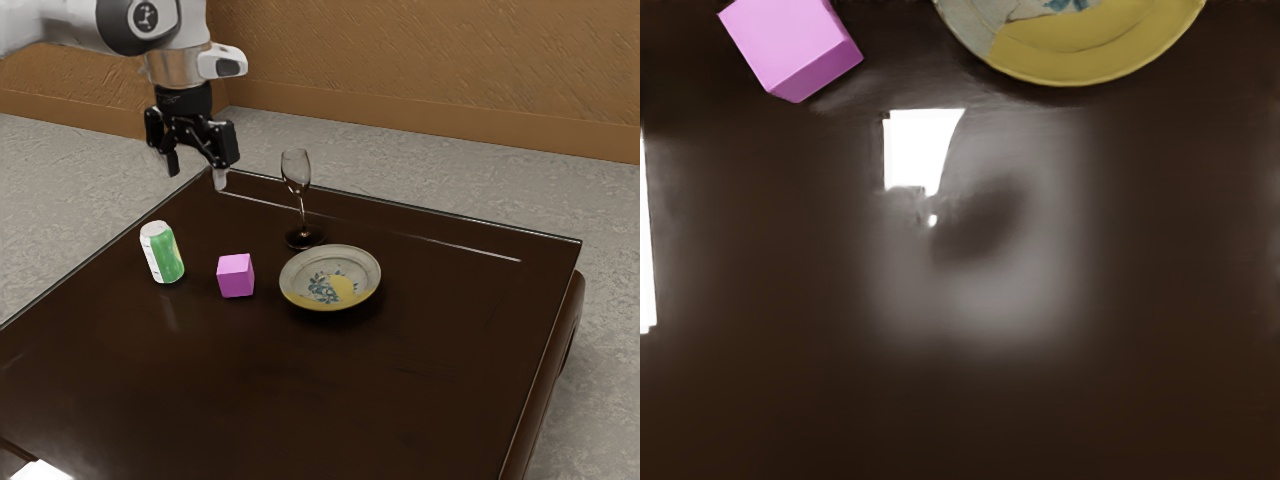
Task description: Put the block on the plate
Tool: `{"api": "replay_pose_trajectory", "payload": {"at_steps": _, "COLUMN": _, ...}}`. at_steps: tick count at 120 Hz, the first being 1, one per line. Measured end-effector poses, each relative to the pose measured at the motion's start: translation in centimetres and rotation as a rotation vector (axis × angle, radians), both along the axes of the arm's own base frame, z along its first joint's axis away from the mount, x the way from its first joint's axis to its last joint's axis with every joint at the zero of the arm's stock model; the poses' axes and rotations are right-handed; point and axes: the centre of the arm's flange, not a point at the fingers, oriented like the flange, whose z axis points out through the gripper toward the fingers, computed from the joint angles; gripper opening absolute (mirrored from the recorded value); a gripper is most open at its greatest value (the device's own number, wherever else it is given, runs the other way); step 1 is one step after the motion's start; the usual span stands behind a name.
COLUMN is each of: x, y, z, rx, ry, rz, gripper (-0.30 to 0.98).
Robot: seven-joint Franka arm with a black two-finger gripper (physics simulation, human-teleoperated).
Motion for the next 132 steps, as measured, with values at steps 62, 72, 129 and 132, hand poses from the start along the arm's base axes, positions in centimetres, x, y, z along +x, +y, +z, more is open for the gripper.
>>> {"api": "replay_pose_trajectory", "payload": {"at_steps": 62, "x": 2.6, "y": 0.9, "z": -2.1, "rx": 0.011, "ry": -0.027, "rz": 0.462, "gripper": 0.69}}
{"api": "replay_pose_trajectory", "payload": {"at_steps": 72, "x": 4.9, "y": 3.1, "z": -4.2, "rx": 0.022, "ry": -0.025, "rz": 0.577, "gripper": 0.69}}
{"api": "replay_pose_trajectory", "payload": {"at_steps": 129, "x": 11.1, "y": 7.9, "z": -16.5, "rx": 0.104, "ry": -0.038, "rz": 0.869, "gripper": 0.69}}
{"api": "replay_pose_trajectory", "payload": {"at_steps": 132, "x": 11.4, "y": 8.4, "z": -17.4, "rx": 0.105, "ry": -0.036, "rz": 0.879, "gripper": 0.69}}
